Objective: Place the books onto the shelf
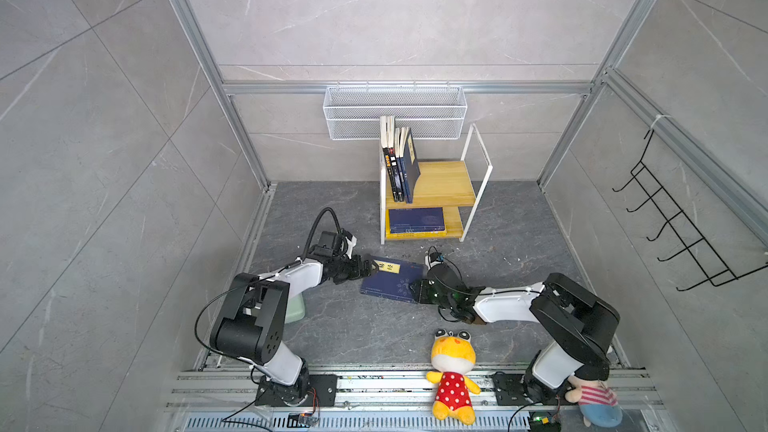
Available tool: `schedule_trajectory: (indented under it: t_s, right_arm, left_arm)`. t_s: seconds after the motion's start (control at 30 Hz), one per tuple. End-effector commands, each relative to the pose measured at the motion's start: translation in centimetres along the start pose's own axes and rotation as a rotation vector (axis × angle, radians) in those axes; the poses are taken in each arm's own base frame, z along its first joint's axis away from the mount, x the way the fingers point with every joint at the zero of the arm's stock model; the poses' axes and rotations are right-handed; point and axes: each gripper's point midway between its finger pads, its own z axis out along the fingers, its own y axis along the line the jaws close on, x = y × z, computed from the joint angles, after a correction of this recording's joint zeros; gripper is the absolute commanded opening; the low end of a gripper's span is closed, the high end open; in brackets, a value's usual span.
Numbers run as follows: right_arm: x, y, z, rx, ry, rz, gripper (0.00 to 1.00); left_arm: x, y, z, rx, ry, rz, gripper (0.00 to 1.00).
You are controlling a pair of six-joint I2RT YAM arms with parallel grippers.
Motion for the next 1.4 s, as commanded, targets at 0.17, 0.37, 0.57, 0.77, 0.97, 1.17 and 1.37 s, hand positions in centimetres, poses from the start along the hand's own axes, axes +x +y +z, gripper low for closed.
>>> schedule_trajectory:
  t_s: [0.17, 0.37, 0.57, 0.77, 0.97, 1.17, 1.37]
  right_arm:
    - [4.9, -3.4, 0.3, 0.117, 0.179, -0.033, 0.48]
    - [4.7, -2.9, 0.3, 0.105, 0.18, -0.043, 0.48]
    - [4.5, -2.1, 0.1, 0.091, 0.187, -0.052, 0.48]
    - [4.0, -2.0, -0.3, 0.114, 0.185, -0.075, 0.48]
    - [3.6, -1.8, -0.5, 0.115, 0.185, -0.082, 0.48]
    - [3.1, -1.9, -1.9, 0.12, 0.157, -0.093, 0.48]
    - [1.8, -2.4, -5.0, 0.183, 0.109, -0.215, 0.53]
  left_arm:
    - [0.5, -0.6, 1.4, 0.057, 0.081, -0.025, 0.88]
    - [0.4, -1.9, 1.3, 0.128, 0.101, -0.044, 0.64]
    - [0.7, -3.8, 0.5, 0.232, 0.095, -0.04, 0.54]
    - [0.4, -4.6, -1.5, 0.23, 0.035, -0.017, 0.37]
    - [0.4, -4.5, -1.4, 0.229, 0.036, -0.045, 0.16]
    - [0.3, -4.9, -2.5, 0.234, 0.004, -0.044, 0.0]
    - [-0.4, -5.5, -3.6, 0.239, -0.023, -0.057, 0.0]
